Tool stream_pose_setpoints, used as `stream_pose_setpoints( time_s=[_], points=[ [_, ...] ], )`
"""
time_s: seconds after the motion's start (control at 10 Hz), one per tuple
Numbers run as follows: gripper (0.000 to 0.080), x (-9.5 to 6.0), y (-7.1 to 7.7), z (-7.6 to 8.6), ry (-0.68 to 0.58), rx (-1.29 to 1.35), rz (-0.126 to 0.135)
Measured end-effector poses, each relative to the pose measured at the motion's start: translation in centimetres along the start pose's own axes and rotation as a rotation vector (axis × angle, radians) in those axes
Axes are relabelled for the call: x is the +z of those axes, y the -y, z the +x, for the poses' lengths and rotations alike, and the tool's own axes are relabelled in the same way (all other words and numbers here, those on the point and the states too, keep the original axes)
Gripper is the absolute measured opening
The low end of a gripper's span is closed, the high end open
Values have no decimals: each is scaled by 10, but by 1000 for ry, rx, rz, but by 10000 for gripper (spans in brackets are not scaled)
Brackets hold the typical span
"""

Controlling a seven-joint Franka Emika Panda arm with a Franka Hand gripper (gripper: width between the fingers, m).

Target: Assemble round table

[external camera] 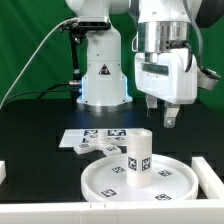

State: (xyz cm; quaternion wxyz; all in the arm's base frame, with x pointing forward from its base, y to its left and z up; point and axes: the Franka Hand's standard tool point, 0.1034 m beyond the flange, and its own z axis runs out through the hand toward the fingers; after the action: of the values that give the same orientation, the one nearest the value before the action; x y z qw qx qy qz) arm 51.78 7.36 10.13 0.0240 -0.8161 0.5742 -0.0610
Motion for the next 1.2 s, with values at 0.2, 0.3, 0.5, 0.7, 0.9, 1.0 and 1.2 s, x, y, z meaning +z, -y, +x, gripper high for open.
stream_pose_setpoints(
  time_s=[0.2, 0.3, 0.5, 0.7, 0.9, 1.0, 1.2],
  points=[
    [649, 1, -23, 18, -17, -221, 37],
    [649, 1, -30, 31, -34, -336, 50],
    [649, 2, -40, 50, -70, -352, 79],
    [649, 2, -39, 49, -68, -360, 77],
    [649, 3, -42, 54, -78, -442, 76],
    [649, 5, -63, 84, -98, -530, 73],
    [649, 13, -92, 117, -20, -719, 25]
  ],
)
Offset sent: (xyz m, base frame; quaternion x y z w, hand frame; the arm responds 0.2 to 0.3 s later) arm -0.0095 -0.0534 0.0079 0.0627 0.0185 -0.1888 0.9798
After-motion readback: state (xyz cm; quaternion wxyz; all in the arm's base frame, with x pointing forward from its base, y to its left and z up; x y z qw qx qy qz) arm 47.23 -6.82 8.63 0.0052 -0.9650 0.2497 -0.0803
